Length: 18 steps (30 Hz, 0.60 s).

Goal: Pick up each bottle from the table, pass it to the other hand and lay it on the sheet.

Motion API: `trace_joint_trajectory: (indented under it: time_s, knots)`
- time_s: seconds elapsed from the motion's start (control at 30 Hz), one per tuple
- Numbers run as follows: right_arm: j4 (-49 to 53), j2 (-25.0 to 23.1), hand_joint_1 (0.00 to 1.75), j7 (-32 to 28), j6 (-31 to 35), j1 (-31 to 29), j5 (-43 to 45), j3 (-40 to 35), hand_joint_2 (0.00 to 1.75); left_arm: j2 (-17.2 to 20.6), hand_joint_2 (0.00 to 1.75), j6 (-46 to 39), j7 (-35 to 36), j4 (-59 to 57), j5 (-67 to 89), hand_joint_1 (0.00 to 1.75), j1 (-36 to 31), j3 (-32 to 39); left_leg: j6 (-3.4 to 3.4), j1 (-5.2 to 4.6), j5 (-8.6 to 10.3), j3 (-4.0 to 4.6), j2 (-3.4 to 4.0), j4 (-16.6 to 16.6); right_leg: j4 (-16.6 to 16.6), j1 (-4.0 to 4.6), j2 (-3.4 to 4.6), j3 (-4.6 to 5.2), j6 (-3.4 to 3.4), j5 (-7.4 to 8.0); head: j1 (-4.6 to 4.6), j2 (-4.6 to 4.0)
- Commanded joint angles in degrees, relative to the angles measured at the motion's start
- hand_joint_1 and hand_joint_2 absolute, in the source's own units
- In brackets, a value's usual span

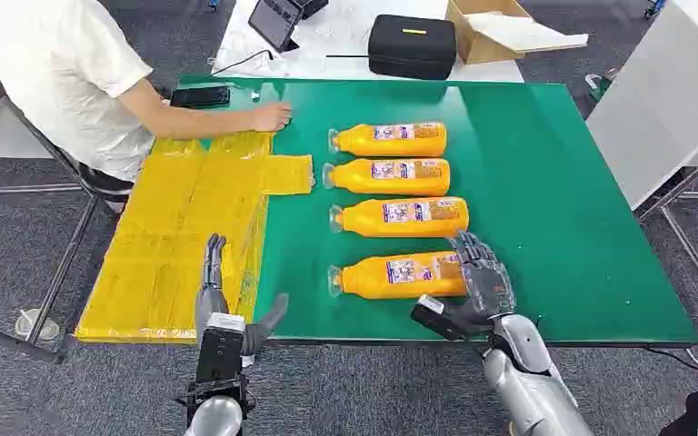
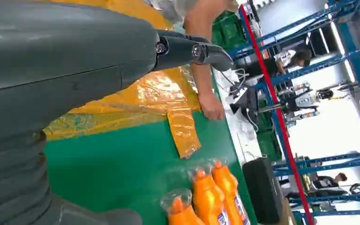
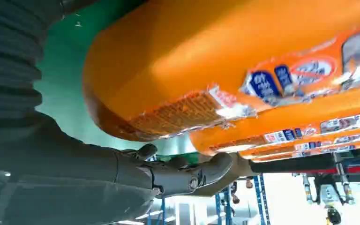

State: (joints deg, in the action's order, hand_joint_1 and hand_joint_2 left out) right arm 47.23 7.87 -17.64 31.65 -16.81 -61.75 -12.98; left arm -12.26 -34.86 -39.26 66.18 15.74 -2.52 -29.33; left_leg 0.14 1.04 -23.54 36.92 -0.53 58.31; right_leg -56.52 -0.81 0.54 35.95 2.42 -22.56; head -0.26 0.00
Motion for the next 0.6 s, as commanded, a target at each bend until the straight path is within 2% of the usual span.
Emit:
trace_joint_trajectory:
  time_s: [0.03, 0.1, 0.13, 0.17, 0.27, 0.3, 0.33, 0.37, 0.6]
  knots:
    - [-7.52, -0.13, 0.0, 0.47, -1.77, -4.44, -0.86, -5.3, 1.75, 0.54, 1.75, 0.32, 0.16, -2.62, 0.02, 0.0, -2.13, -1.45, 0.04, -0.01, -0.08, -0.29, 0.12, -0.04, 0.04, 0.03, 0.04, -0.26, -0.09, -0.05, 0.02, 0.0]
    - [-7.51, -0.16, 0.0, 0.48, -1.74, -4.51, -0.8, -5.4, 1.75, 0.45, 1.75, 0.26, 0.25, -2.26, 0.16, 0.0, -2.01, -1.57, 0.02, 0.01, -0.03, -0.17, 0.05, -0.03, 0.04, 0.03, 0.0, -0.16, -0.06, -0.02, 0.02, 0.0]
    - [-7.49, -0.22, 0.0, 0.47, -1.64, -4.56, -0.61, -5.71, 1.75, 0.82, 1.75, 0.42, 0.55, -2.07, 0.43, 0.0, -2.11, -1.78, 0.07, -0.01, -0.13, -0.48, 0.11, -0.04, 0.05, 0.04, -0.01, -0.46, -0.13, -0.11, 0.02, 0.0]
    - [-7.49, -0.28, 0.0, 0.48, -1.89, -4.64, -0.62, -5.99, 1.75, 0.78, 1.75, 0.54, 0.58, -2.01, 0.38, 0.0, -2.09, -1.68, 0.03, 0.0, -0.05, -0.23, 0.05, -0.03, 0.04, 0.03, -0.01, -0.21, -0.08, -0.04, 0.02, 0.0]
    - [-7.37, 0.5, 0.02, 1.22, -8.18, -5.43, 0.74, -8.59, 1.75, 0.69, 1.75, 1.37, 0.93, -1.27, 0.62, 0.0, -1.85, -1.53, 0.03, 0.0, -0.07, -0.26, 0.1, -0.03, 0.03, 0.03, 0.02, -0.24, -0.09, -0.05, 0.02, 0.02]
    - [-8.16, 0.93, 1.22, 1.5, -9.93, -6.14, 1.16, -9.21, 1.75, 0.69, 1.75, 1.49, 1.02, -1.11, 0.73, 0.0, -1.89, -1.61, 0.02, 0.0, -0.03, -0.17, 0.08, -0.04, 0.04, 0.01, 0.03, -0.16, -0.06, -0.02, 0.02, 0.0]
    - [-8.79, 1.37, 1.69, 1.73, -11.6, -6.78, 1.5, -9.79, 1.75, 0.67, 1.75, 1.49, 1.11, -1.06, 0.82, 0.0, -1.98, -1.6, 0.04, 0.0, -0.08, -0.27, 0.11, -0.03, 0.03, 0.03, 0.03, -0.26, -0.09, -0.05, 0.02, 0.0]
    - [-9.47, 1.69, 1.75, 2.02, -12.64, -7.37, 1.58, -10.24, 1.75, 0.65, 1.75, 1.5, 1.16, -0.99, 0.85, 0.0, -2.06, -1.58, 0.03, -0.01, -0.05, -0.21, 0.07, -0.02, 0.02, 0.01, 0.01, -0.2, -0.07, -0.04, 0.02, 0.0]
    - [-12.33, 2.48, 1.75, 3.18, -15.69, -8.91, 1.69, -11.93, 1.75, 0.69, 1.75, 1.25, 1.27, -0.86, 0.97, 0.0, -2.1, -1.37, 0.02, 0.02, 0.0, -0.37, 0.0, -0.04, 0.07, 0.04, -0.1, -0.32, -0.09, 0.0, 0.02, 0.0]
